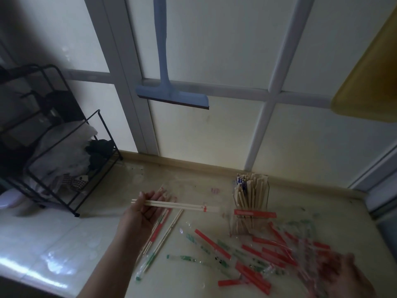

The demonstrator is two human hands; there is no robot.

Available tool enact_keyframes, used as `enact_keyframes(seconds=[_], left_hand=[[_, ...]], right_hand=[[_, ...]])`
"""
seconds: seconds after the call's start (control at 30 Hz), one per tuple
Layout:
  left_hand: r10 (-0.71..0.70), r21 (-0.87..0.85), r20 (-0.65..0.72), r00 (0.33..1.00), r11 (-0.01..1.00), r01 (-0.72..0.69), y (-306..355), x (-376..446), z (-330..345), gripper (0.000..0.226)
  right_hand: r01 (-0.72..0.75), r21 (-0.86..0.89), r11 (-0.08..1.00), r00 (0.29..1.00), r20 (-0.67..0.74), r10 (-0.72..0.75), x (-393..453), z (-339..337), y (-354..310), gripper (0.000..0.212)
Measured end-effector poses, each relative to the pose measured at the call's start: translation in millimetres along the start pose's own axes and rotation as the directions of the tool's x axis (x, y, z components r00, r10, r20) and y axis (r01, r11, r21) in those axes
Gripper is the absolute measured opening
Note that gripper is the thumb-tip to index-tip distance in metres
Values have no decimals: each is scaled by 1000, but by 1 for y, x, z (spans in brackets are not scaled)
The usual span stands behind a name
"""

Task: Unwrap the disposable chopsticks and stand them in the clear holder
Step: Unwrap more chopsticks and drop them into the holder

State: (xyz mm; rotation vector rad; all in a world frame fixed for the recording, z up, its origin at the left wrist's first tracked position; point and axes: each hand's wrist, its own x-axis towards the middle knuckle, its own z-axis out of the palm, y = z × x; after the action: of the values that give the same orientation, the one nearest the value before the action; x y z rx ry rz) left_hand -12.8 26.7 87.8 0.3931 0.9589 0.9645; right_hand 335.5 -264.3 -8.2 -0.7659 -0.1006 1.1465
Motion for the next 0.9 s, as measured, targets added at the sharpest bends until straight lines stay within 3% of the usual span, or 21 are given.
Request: enact_keyframes(seconds=[0.03,0.07,0.1,0.13,0.17,0.3,0.37,0.5,0.6,0.7,0.77,0.83,0.9], left_hand=[[-3,22,1,1000,1000,3,-2,0,1,38],[-12,41,5,1000,999,12,-5,1,2,44],[-22,48,5,1000,999,22,-9,1,5,49],[-32,50,14,999,998,31,-12,0,7,48],[-42,61,23,999,997,41,-15,-1,9,43],[-65,104,49,997,993,59,-22,1,14,34],[-79,99,57,995,992,73,-24,0,17,35],[-32,27,44,999,999,31,-20,1,15,48],[-1,-11,42,999,1000,1,-11,-1,13,39],[-25,-25,43,999,999,26,-12,-3,17,44],[-39,-37,50,998,999,40,-20,-5,22,46],[-70,-52,57,996,996,73,-30,-9,28,35],[-110,-75,54,993,991,114,-42,-15,36,32]], right_hand=[[26,95,995,988,147,-39,1,-13,2,89],[82,12,997,994,77,-83,5,-14,9,94],[77,-264,961,983,-144,-119,1,16,11,91],[-11,-258,966,981,-189,-40,2,49,17,83],[-45,-194,980,990,-138,18,7,64,18,76],[234,-408,882,920,-199,-336,5,98,11,29],[255,-467,847,903,-198,-381,0,97,3,24],[218,-444,869,859,-336,-387,-2,67,-11,31],[48,-609,792,833,-414,-368,-7,44,-13,32],[-68,-704,707,868,-392,-306,-17,35,2,38],[-136,-772,621,865,-399,-306,-16,39,16,27],[-113,-784,610,871,-373,-318,-17,44,22,14],[-29,-766,643,878,-326,-350,-18,51,22,14]])
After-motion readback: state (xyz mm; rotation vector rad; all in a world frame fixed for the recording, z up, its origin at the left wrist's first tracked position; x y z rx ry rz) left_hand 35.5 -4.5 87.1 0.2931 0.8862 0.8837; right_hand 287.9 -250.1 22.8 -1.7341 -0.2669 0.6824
